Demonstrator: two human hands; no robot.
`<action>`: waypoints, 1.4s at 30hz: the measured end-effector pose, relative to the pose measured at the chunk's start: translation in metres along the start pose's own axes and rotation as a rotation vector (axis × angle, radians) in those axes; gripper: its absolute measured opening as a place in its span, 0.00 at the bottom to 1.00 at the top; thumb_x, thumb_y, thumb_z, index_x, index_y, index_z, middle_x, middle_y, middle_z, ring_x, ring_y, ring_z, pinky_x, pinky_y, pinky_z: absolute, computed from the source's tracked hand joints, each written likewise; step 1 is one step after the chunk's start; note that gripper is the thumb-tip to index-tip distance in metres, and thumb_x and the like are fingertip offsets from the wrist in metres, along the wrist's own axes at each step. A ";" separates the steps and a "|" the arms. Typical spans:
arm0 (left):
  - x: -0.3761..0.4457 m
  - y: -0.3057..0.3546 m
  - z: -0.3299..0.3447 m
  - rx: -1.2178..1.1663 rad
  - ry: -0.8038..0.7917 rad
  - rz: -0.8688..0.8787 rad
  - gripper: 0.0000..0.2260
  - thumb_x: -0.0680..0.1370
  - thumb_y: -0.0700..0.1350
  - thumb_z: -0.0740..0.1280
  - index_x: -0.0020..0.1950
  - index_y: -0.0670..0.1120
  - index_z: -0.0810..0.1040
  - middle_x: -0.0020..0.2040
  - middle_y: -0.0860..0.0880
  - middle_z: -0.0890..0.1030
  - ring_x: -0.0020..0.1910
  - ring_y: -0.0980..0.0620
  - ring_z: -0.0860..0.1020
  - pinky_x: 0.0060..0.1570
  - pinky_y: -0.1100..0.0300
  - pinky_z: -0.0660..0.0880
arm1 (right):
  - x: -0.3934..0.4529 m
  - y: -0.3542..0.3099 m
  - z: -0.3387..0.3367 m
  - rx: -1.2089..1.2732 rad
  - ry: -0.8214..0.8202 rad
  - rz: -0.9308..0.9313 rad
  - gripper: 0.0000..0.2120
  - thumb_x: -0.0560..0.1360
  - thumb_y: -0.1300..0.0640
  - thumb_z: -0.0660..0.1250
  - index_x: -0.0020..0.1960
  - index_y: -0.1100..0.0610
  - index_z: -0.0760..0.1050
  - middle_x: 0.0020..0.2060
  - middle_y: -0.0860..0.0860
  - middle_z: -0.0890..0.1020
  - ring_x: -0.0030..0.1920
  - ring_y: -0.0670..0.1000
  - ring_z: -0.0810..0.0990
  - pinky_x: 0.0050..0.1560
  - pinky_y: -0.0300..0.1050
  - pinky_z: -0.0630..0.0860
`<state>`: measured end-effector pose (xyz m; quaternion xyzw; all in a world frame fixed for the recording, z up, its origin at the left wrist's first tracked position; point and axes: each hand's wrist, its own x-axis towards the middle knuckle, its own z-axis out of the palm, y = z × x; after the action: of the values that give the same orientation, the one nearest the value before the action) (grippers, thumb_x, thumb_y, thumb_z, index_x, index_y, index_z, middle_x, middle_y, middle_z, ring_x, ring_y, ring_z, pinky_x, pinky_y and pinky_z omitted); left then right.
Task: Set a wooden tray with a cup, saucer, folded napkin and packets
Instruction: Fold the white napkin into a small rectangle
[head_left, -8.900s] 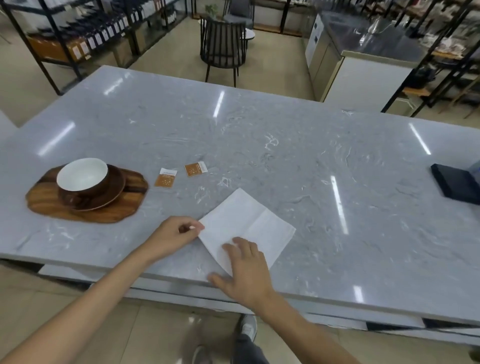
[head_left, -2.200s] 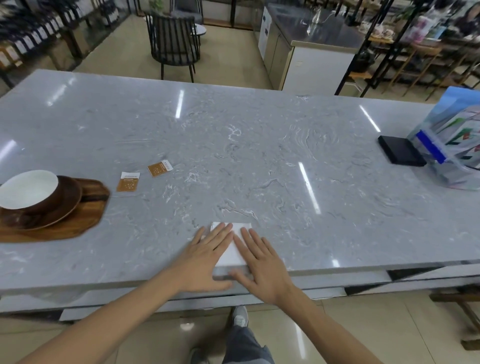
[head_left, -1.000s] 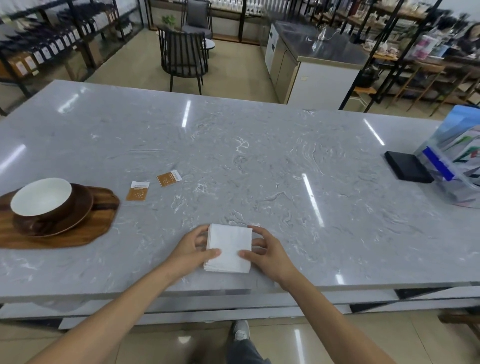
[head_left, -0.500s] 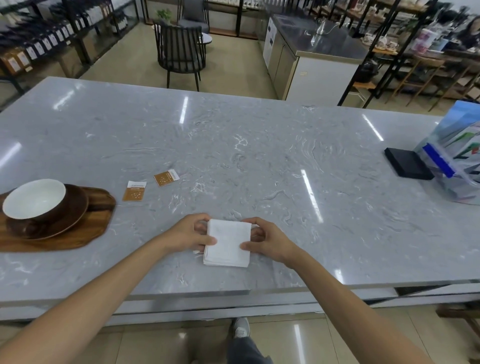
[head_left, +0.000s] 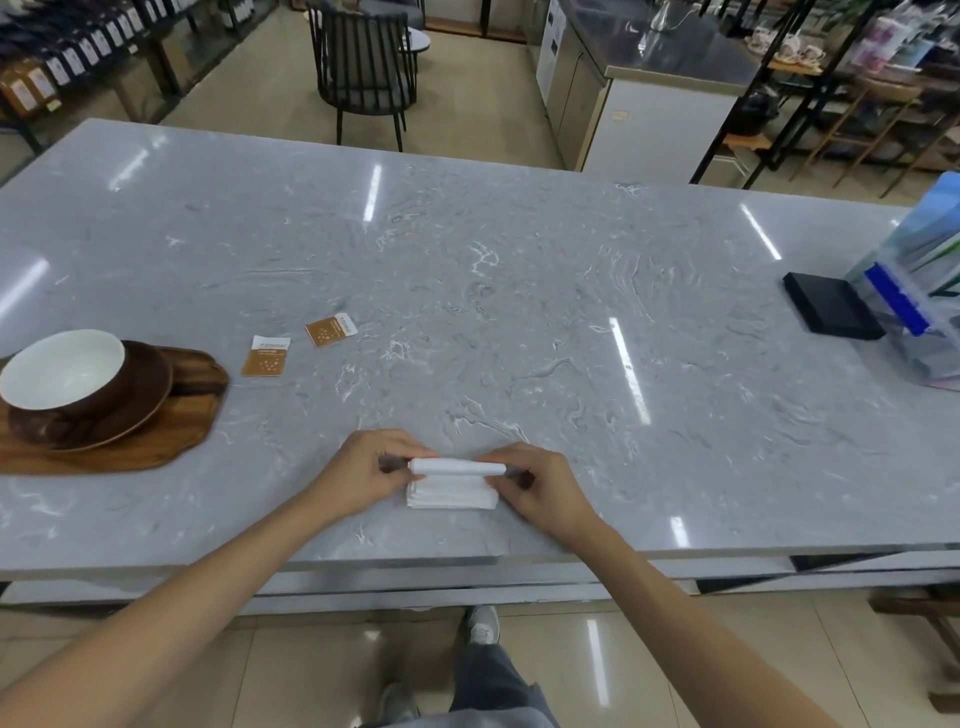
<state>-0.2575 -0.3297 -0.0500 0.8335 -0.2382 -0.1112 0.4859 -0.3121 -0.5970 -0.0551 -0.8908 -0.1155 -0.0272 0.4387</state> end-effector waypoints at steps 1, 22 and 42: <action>0.000 0.000 0.000 0.045 0.014 0.040 0.16 0.74 0.33 0.75 0.58 0.48 0.86 0.48 0.52 0.86 0.48 0.53 0.83 0.49 0.52 0.80 | 0.000 0.000 -0.001 -0.033 0.000 -0.037 0.15 0.76 0.68 0.71 0.57 0.52 0.86 0.52 0.47 0.87 0.52 0.44 0.84 0.49 0.44 0.81; -0.031 -0.001 0.020 0.524 0.033 0.405 0.14 0.82 0.49 0.63 0.60 0.45 0.86 0.65 0.50 0.82 0.73 0.43 0.73 0.69 0.44 0.73 | -0.021 0.000 0.007 -0.193 -0.049 -0.182 0.17 0.77 0.61 0.62 0.60 0.56 0.85 0.65 0.56 0.83 0.65 0.56 0.80 0.68 0.47 0.74; -0.033 0.003 0.025 0.637 0.004 0.228 0.23 0.82 0.55 0.56 0.68 0.45 0.80 0.67 0.51 0.80 0.70 0.48 0.76 0.68 0.50 0.74 | -0.044 -0.014 0.052 -0.616 -0.030 0.073 0.24 0.88 0.48 0.50 0.83 0.51 0.57 0.81 0.45 0.59 0.83 0.55 0.50 0.82 0.59 0.51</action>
<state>-0.2977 -0.3331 -0.0621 0.9117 -0.3517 0.0256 0.2109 -0.3605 -0.5558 -0.0833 -0.9857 -0.0761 -0.0321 0.1469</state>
